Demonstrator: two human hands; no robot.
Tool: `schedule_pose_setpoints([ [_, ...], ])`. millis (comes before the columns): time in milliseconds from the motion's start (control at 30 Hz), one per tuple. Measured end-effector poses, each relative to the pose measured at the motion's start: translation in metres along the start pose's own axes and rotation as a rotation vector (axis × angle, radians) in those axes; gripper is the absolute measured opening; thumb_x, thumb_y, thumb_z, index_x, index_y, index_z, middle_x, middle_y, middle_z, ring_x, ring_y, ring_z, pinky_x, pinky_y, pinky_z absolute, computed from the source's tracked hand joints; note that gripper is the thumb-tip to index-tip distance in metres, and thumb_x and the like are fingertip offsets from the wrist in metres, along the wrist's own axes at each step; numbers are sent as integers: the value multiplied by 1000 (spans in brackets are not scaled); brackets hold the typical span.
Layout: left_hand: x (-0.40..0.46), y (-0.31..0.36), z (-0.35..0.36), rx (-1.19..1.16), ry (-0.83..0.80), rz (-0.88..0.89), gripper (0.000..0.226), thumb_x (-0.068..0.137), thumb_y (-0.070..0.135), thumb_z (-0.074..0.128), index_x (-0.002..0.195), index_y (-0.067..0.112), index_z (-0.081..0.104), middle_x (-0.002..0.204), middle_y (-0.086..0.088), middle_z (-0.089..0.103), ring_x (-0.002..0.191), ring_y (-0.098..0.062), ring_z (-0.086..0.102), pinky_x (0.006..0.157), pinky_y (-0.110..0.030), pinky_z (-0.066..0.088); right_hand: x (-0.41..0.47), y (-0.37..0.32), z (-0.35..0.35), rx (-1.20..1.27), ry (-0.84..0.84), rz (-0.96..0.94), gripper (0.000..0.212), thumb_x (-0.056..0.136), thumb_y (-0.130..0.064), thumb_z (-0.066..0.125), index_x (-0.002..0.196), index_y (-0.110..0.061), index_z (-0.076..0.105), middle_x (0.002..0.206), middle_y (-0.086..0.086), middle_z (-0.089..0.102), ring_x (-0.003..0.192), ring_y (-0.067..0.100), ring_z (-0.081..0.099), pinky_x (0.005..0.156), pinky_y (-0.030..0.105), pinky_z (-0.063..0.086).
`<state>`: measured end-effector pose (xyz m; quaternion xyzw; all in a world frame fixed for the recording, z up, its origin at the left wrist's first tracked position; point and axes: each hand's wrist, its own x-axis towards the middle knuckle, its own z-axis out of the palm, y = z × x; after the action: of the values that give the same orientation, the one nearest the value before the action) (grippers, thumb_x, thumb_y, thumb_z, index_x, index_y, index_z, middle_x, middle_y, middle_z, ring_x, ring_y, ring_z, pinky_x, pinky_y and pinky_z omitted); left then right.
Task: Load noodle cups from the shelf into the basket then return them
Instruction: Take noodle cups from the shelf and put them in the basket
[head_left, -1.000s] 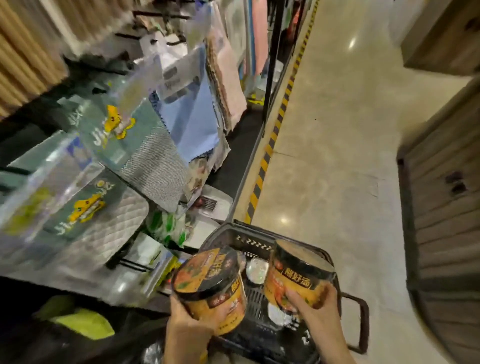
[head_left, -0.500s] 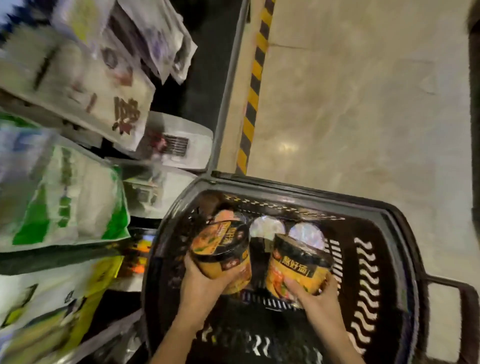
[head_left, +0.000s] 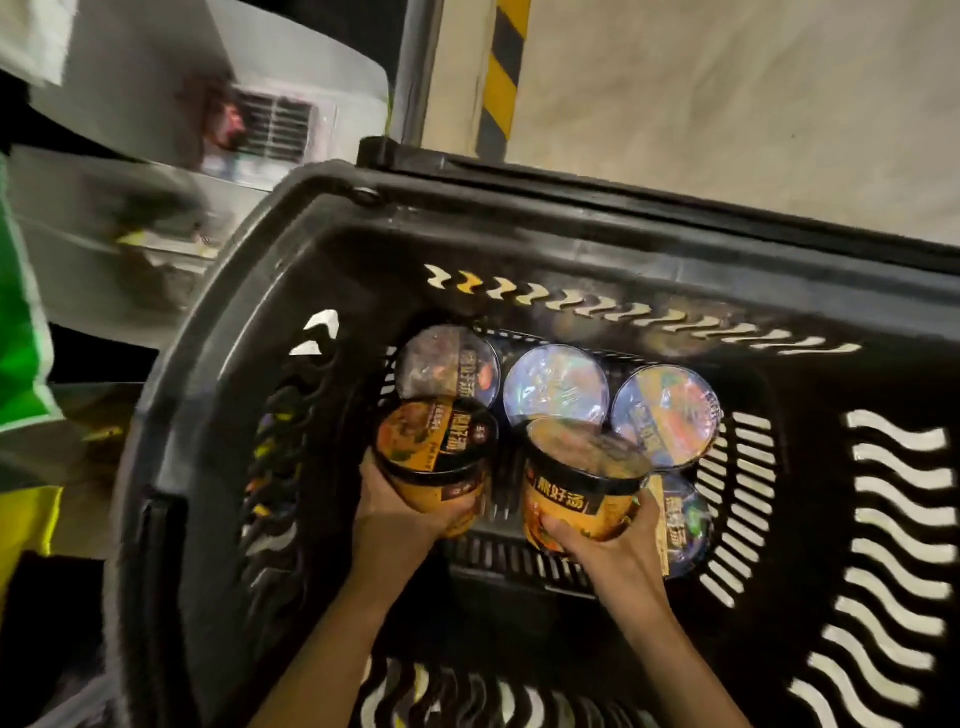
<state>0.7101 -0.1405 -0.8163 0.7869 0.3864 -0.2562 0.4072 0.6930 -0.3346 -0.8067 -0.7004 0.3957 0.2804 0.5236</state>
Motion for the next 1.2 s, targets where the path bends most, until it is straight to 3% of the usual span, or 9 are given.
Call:
schedule_pose_setpoints([
  [100, 1, -4, 1, -44, -23, 5, 113, 45, 20, 92, 138, 13, 29, 131, -7, 50, 119, -20, 49, 98, -27, 38, -2, 2, 4, -39, -25, -35, 106, 58, -11, 89, 141, -15, 23, 120, -4, 46, 110, 10, 45, 91, 20, 34],
  [233, 3, -7, -10, -93, -210, -82, 118, 49, 36, 89, 143, 23, 18, 128, 3, 48, 118, -15, 46, 100, -28, 36, -2, 6, 0, -60, -68, 0, 111, 34, -40, 84, 132, -11, 41, 118, -1, 56, 109, 13, 54, 87, 17, 39],
  [333, 1, -8, -19, -192, -386, -197, 105, 51, 42, 86, 137, 36, 26, 122, 6, 55, 111, -18, 57, 91, -34, 49, -1, 4, -4, -55, -138, 25, 87, 54, -15, 91, 128, -9, 44, 114, 2, 58, 102, 11, 54, 73, -2, 37],
  [467, -1, -4, -18, -460, -413, -310, 42, 85, 25, 61, 122, 30, 44, 107, 3, 64, 75, -14, 71, 70, -28, 51, -6, 5, -5, 128, -265, 171, 51, 79, -15, 72, 122, -21, 46, 107, -5, 62, 92, 6, 61, 81, 17, 46],
  [567, -1, -6, -15, -511, -376, -326, 35, 92, 22, 53, 125, 26, 43, 104, 0, 65, 67, -13, 71, 68, -29, 52, -7, 12, -2, 327, -177, 312, 30, 90, -27, 60, 118, -22, 52, 109, 6, 67, 79, 19, 71, 67, 22, 56],
  [667, 0, -12, -16, -511, -289, -346, 35, 92, 15, 54, 126, 18, 45, 111, -11, 63, 59, -14, 69, 57, -23, 56, -6, 20, 3, 374, -44, 337, 22, 96, -16, 50, 117, -19, 52, 110, 9, 64, 86, 25, 67, 65, 26, 57],
  [833, -3, -22, -12, -493, -166, -350, 32, 97, 12, 45, 127, 21, 44, 116, -15, 56, 75, -25, 61, 46, -17, 52, -5, 36, 7, 340, 30, 355, 26, 97, -7, 47, 121, -15, 54, 101, 11, 63, 77, 23, 64, 60, 26, 57],
  [1033, -1, -36, -5, -430, -206, -340, 39, 99, 10, 39, 135, 23, 40, 116, -10, 55, 92, -28, 59, 62, -26, 45, 11, 51, 9, 220, 26, 319, 36, 97, -2, 43, 130, -14, 50, 102, 10, 63, 76, 15, 61, 63, 27, 52],
  [1200, 12, -45, -1, -405, -203, -340, 42, 100, 11, 36, 140, 24, 37, 130, -10, 51, 110, -32, 56, 64, -25, 46, 21, 62, 22, 14, 68, 317, 46, 95, -5, 46, 137, -22, 41, 124, 11, 57, 110, 30, 57, 98, 49, 47],
])
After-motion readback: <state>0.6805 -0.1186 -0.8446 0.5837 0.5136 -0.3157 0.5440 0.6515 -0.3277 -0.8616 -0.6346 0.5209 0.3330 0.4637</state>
